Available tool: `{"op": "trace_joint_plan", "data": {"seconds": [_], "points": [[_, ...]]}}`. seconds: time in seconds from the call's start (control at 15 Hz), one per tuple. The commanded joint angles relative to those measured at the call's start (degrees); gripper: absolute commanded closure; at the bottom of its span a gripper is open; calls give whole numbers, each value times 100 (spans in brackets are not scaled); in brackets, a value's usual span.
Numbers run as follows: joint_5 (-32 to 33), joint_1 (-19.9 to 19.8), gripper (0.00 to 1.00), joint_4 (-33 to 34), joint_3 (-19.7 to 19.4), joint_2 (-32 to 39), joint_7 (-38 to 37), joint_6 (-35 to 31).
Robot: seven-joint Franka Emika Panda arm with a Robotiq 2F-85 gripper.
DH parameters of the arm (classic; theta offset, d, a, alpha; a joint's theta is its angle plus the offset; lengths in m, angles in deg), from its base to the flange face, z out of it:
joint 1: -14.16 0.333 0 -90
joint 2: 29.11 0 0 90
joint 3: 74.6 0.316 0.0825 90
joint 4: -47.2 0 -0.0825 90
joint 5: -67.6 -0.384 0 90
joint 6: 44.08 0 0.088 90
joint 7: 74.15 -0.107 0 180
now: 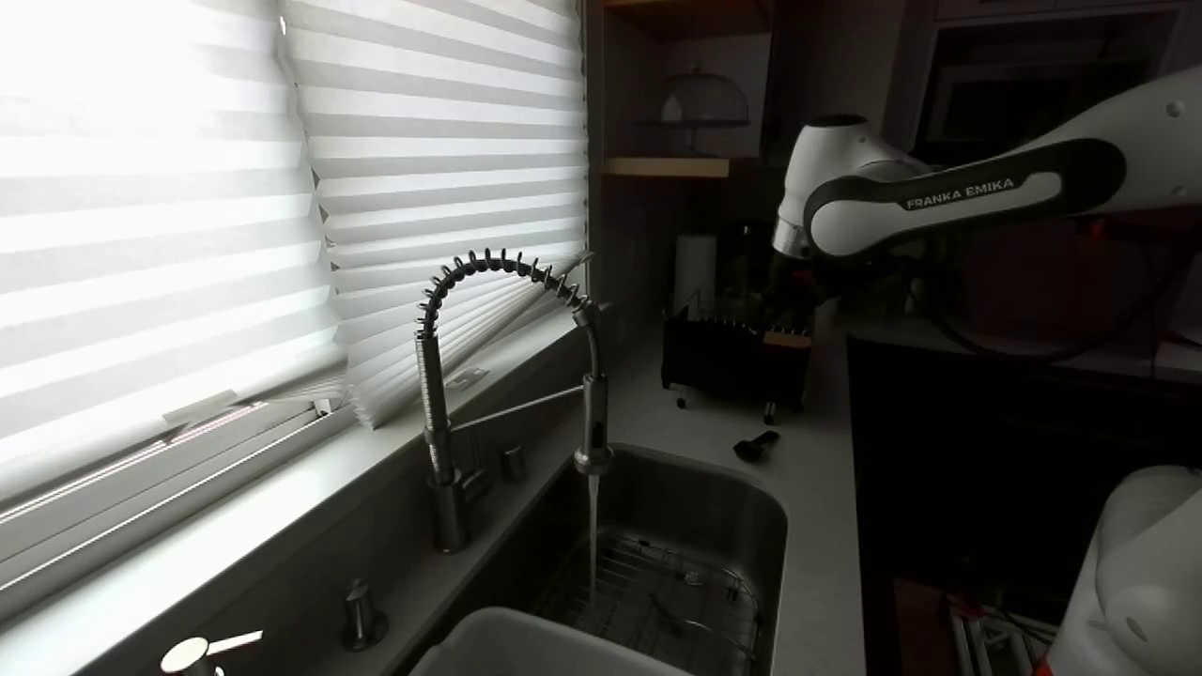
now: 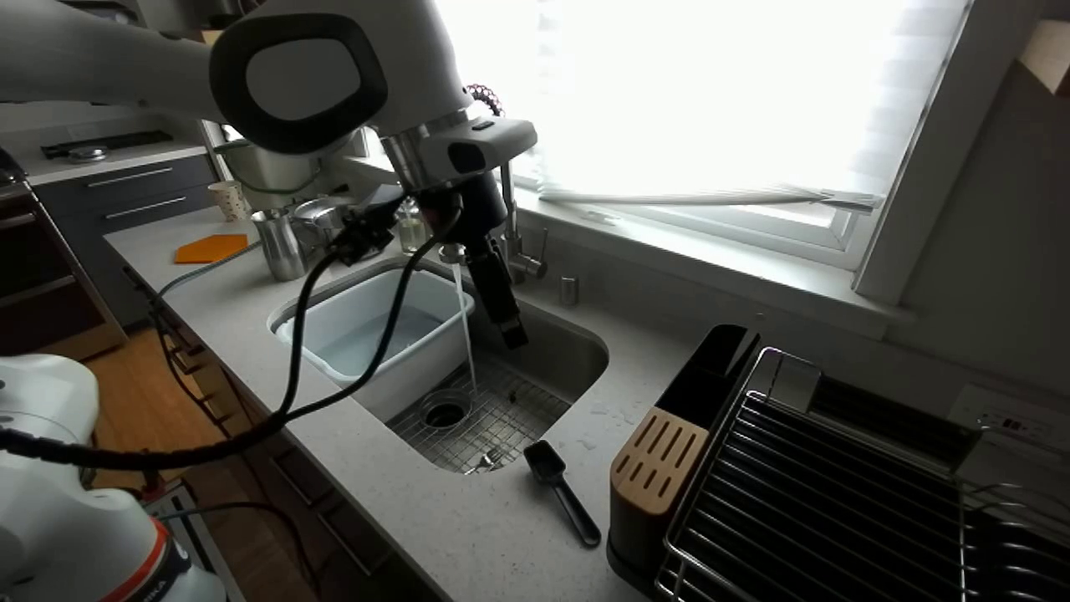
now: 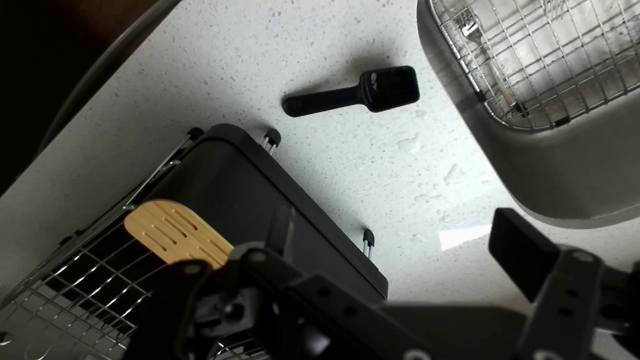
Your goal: Place the black ladle under the running faucet then put it back on the counter.
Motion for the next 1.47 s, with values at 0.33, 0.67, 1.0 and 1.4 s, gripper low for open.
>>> {"op": "trace_joint_plan", "data": {"seconds": [0.33,0.67,1.0,1.4], "points": [[-278,-59,0,45,-333,1055,-691,-7],[-452,-177,0,-24,-472,1529,-2003,-746],[-607,-206,0,-12,-597,1979,-3183,-1106],[-1100,-151,0,-97,-803,2310,-3182,-1375]]}}
